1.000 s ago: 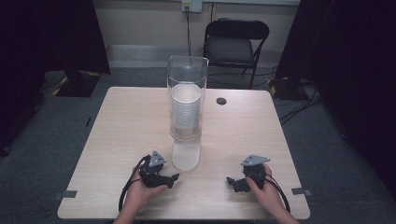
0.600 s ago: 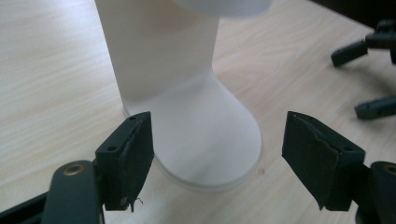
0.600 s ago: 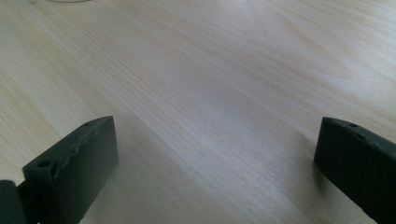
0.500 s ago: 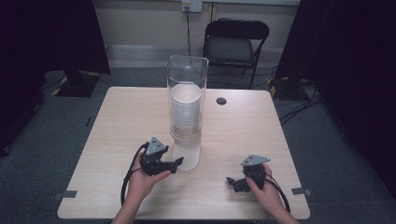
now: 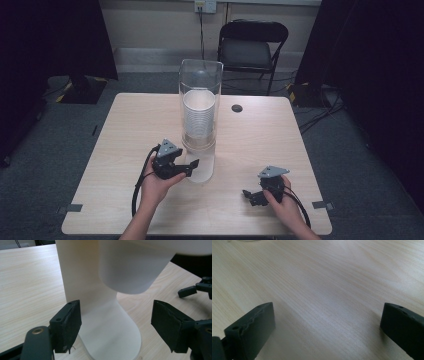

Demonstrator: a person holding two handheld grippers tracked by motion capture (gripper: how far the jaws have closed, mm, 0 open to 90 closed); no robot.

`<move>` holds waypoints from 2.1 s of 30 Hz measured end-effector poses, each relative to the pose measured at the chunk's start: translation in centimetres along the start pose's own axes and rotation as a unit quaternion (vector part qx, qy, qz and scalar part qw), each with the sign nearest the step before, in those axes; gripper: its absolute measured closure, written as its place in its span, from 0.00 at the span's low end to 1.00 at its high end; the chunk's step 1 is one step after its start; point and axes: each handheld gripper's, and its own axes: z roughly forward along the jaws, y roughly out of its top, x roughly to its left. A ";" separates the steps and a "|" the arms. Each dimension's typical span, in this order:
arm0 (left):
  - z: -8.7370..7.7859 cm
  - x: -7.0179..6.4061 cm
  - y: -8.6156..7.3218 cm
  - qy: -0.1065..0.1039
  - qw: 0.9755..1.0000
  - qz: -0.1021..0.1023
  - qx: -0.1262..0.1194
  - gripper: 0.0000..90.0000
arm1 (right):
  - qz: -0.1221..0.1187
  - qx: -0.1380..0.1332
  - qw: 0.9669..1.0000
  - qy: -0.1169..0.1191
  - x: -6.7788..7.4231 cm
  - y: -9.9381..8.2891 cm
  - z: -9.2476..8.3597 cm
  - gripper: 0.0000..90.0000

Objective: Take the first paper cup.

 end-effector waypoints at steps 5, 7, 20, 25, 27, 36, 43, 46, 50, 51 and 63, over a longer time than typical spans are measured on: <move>0.2 -0.5 1.0 -0.011 1.000 0.009 -0.009 0.25 | 0.000 0.000 1.000 0.000 0.0 0.0 0.0 0.00; 0.3 -0.7 1.2 -0.010 1.000 0.005 -0.015 0.25 | 0.000 0.000 1.000 0.000 0.0 0.0 0.0 0.00; 2.2 -1.2 2.2 -0.002 0.999 0.018 -0.041 0.28 | 0.000 0.000 1.000 0.000 0.0 0.0 0.0 0.00; 2.5 -1.2 2.2 0.010 0.999 0.023 -0.042 0.33 | 0.000 0.000 1.000 0.000 0.0 0.0 0.0 0.00; 2.7 -1.2 2.1 0.009 0.998 0.020 -0.056 0.32 | 0.000 0.000 1.000 0.000 0.0 0.0 0.0 0.00; 3.0 -1.0 1.9 0.008 0.997 0.032 -0.063 0.37 | 0.000 0.000 1.000 0.000 0.0 0.0 0.0 0.00; 3.1 -1.1 1.4 0.013 0.996 0.047 -0.073 0.39 | 0.000 0.000 1.000 0.000 0.0 0.0 0.0 0.00; 3.4 -1.4 1.0 0.015 0.995 0.044 -0.087 0.39 | 0.000 0.000 1.000 0.000 0.0 0.0 0.0 0.00; 3.4 -1.6 0.7 0.026 0.994 0.049 -0.090 0.40 | 0.001 0.000 1.000 0.000 0.0 0.0 0.0 0.00; 3.4 -1.6 0.7 0.030 0.995 0.053 -0.081 0.40 | 0.000 0.000 1.000 0.000 0.0 0.0 0.0 0.00; 3.7 0.2 -5.7 0.027 0.997 0.049 0.058 0.41 | -0.003 -0.001 1.000 0.001 0.0 0.0 0.0 0.00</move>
